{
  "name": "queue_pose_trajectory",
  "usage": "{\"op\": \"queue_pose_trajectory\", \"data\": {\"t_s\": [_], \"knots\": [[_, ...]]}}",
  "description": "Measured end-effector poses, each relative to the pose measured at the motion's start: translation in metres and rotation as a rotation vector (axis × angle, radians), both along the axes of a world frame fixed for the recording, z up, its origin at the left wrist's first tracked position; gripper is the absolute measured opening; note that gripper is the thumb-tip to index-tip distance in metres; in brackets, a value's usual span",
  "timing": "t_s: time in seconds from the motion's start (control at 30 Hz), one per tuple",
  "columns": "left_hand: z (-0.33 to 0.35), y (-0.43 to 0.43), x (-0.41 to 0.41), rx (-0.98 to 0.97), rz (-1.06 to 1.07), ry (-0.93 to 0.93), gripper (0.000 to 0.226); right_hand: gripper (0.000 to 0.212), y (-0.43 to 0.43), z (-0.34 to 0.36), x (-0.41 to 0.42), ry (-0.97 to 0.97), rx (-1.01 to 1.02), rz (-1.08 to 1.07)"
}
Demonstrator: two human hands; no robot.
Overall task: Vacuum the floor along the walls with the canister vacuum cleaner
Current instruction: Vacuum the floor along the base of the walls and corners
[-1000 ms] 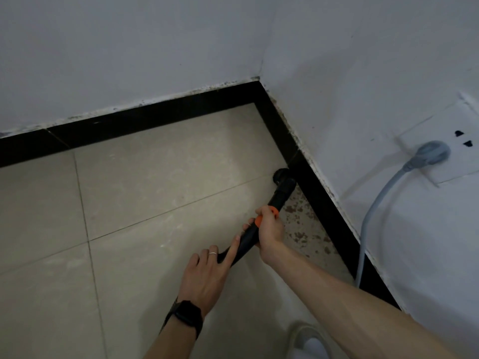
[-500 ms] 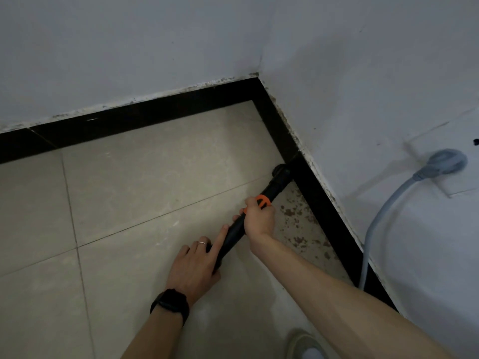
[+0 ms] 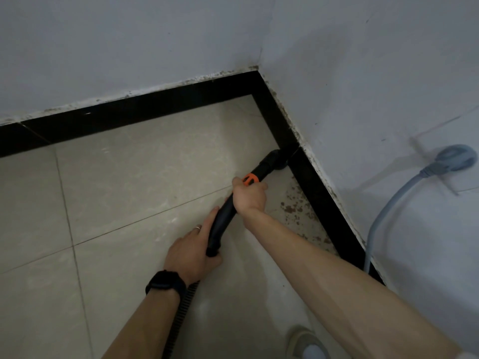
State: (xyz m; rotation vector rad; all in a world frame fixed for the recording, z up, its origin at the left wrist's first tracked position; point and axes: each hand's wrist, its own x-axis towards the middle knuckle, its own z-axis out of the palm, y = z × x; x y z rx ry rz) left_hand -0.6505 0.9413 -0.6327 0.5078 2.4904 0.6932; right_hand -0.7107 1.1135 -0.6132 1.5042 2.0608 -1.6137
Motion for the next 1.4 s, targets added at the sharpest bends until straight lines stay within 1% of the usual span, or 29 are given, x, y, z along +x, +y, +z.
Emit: {"op": "queue_pose_trajectory", "data": {"t_s": [0.1, 0.17, 0.23, 0.3, 0.37, 0.43, 0.53, 0.73, 0.83, 0.93, 1.13, 1.4], "knots": [[0.000, -0.003, 0.006, -0.008, -0.002, -0.063, 0.096, 0.063, -0.004, 0.004, 0.010, 0.027, -0.043, -0.014], [0.001, -0.013, 0.010, -0.020, -0.011, -0.082, 0.088, 0.067, -0.011, 0.007, 0.021, 0.037, -0.120, -0.056], [0.002, -0.031, 0.014, -0.027, -0.009, -0.107, 0.084, 0.063, -0.020, 0.011, 0.033, 0.065, -0.236, -0.101], [0.006, -0.056, 0.020, -0.056, 0.006, -0.121, 0.085, 0.056, -0.038, 0.016, 0.046, 0.102, -0.358, -0.120], [0.012, -0.085, 0.029, -0.104, 0.011, -0.104, 0.092, 0.051, -0.063, 0.015, 0.058, 0.102, -0.436, -0.130], [0.018, -0.114, 0.042, -0.158, -0.003, -0.030, 0.099, 0.049, -0.091, 0.015, 0.068, 0.079, -0.487, -0.126], [0.021, -0.150, 0.060, -0.221, -0.071, 0.134, 0.101, 0.044, -0.120, 0.014, 0.082, 0.043, -0.556, -0.124], [0.016, -0.186, 0.085, -0.373, -0.280, 0.354, 0.108, 0.020, -0.136, 0.023, 0.120, -0.031, -0.688, -0.120], [0.016, -0.193, 0.089, -0.413, -0.352, 0.393, 0.110, 0.022, -0.134, 0.025, 0.139, -0.062, -0.678, -0.090], [0.016, -0.187, 0.092, -0.404, -0.378, 0.414, 0.108, 0.021, -0.127, 0.025, 0.146, -0.061, -0.675, -0.091], [0.013, -0.147, 0.087, -0.327, -0.369, 0.432, 0.102, 0.024, -0.097, 0.025, 0.136, -0.025, -0.579, -0.123], [0.004, -0.107, 0.086, -0.317, -0.372, 0.445, 0.102, 0.023, -0.063, 0.018, 0.130, 0.016, -0.474, -0.162]]}}
